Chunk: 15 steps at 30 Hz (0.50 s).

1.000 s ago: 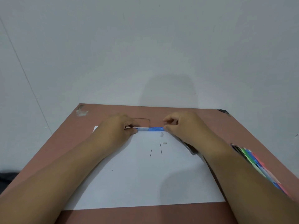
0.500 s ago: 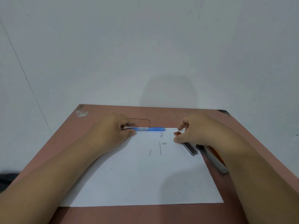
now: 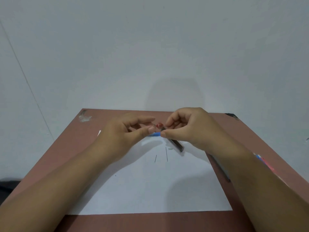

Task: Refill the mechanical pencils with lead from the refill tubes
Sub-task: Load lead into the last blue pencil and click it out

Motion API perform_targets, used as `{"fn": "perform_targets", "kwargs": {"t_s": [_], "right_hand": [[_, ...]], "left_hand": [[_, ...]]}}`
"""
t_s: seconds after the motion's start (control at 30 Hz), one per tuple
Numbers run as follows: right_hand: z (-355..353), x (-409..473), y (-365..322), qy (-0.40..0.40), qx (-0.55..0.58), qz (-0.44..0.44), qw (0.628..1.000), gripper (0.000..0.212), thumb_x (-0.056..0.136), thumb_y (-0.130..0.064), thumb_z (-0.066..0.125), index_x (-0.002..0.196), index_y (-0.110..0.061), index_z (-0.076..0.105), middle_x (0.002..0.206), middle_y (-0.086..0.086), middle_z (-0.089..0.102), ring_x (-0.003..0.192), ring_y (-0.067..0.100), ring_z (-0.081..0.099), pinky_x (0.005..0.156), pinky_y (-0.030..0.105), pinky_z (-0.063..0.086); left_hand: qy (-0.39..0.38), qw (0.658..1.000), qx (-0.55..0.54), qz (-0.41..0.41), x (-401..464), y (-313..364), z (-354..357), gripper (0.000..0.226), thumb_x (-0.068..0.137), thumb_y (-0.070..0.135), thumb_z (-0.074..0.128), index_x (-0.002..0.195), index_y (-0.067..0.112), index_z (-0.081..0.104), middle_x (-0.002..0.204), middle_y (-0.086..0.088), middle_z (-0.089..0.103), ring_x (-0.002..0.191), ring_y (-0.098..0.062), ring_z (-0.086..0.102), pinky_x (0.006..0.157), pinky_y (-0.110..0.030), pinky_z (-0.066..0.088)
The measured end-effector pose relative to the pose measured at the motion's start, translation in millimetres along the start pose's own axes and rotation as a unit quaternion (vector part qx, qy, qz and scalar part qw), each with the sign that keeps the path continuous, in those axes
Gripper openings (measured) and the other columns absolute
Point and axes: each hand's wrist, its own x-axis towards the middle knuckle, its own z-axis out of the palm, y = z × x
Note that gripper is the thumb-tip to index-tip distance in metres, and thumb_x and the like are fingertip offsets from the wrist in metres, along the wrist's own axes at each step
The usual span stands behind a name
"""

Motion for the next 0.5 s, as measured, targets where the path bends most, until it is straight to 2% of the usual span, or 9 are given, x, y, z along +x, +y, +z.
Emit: {"fn": "perform_targets", "kwargs": {"t_s": [0.07, 0.17, 0.27, 0.37, 0.5], "right_hand": [[7, -1, 1, -0.011, 0.016, -0.013, 1.000, 0.026, 0.068, -0.023, 0.093, 0.077, -0.019, 0.068, 0.074, 0.000, 0.075, 0.068, 0.019, 0.070, 0.069, 0.039, 0.055], [15, -2, 2, -0.015, 0.044, -0.021, 0.999, 0.029, 0.068, -0.023, 0.092, 0.076, -0.019, 0.064, 0.082, 0.009, 0.075, 0.083, 0.034, 0.072, 0.080, 0.052, 0.057], [19, -3, 2, -0.004, 0.074, -0.034, 0.997, 0.030, 0.069, -0.018, 0.092, 0.069, -0.023, 0.062, 0.083, 0.007, 0.076, 0.085, 0.035, 0.072, 0.082, 0.055, 0.058], [22, -4, 0, 0.007, 0.094, -0.042, 0.995, 0.034, 0.071, -0.014, 0.091, 0.065, -0.024, 0.059, 0.082, 0.004, 0.076, 0.081, 0.034, 0.073, 0.080, 0.053, 0.059], [26, -4, -1, 0.002, 0.109, -0.051, 0.993, 0.036, 0.072, -0.009, 0.089, 0.064, -0.022, 0.056, 0.082, 0.006, 0.076, 0.072, 0.026, 0.068, 0.074, 0.054, 0.058]], "left_hand": [[-0.008, 0.998, -0.060, -0.026, 0, 2, 2, 0.017, 0.078, 0.043, 0.073, 0.094, 0.046, 0.076, 0.084, 0.017, 0.076, 0.069, 0.006, 0.062, 0.066, -0.008, 0.044], [-0.013, 0.994, -0.103, -0.046, 1, 4, 2, 0.014, 0.085, 0.021, 0.073, 0.091, 0.032, 0.079, 0.086, 0.012, 0.078, 0.071, 0.005, 0.064, 0.062, -0.011, 0.046], [-0.006, 0.991, -0.120, -0.061, 2, 4, 0, 0.022, 0.089, 0.014, 0.071, 0.084, 0.032, 0.081, 0.086, 0.008, 0.078, 0.068, -0.003, 0.064, 0.059, -0.020, 0.049], [0.008, 0.990, -0.125, -0.070, 3, 6, 1, 0.024, 0.094, 0.006, 0.064, 0.086, 0.025, 0.078, 0.080, 0.008, 0.076, 0.059, -0.005, 0.059, 0.059, -0.019, 0.050], [0.029, 0.988, -0.139, -0.058, 3, 9, 3, 0.032, 0.100, 0.002, 0.054, 0.082, 0.017, 0.075, 0.071, 0.006, 0.073, 0.063, -0.009, 0.059, 0.057, -0.023, 0.053]]}}
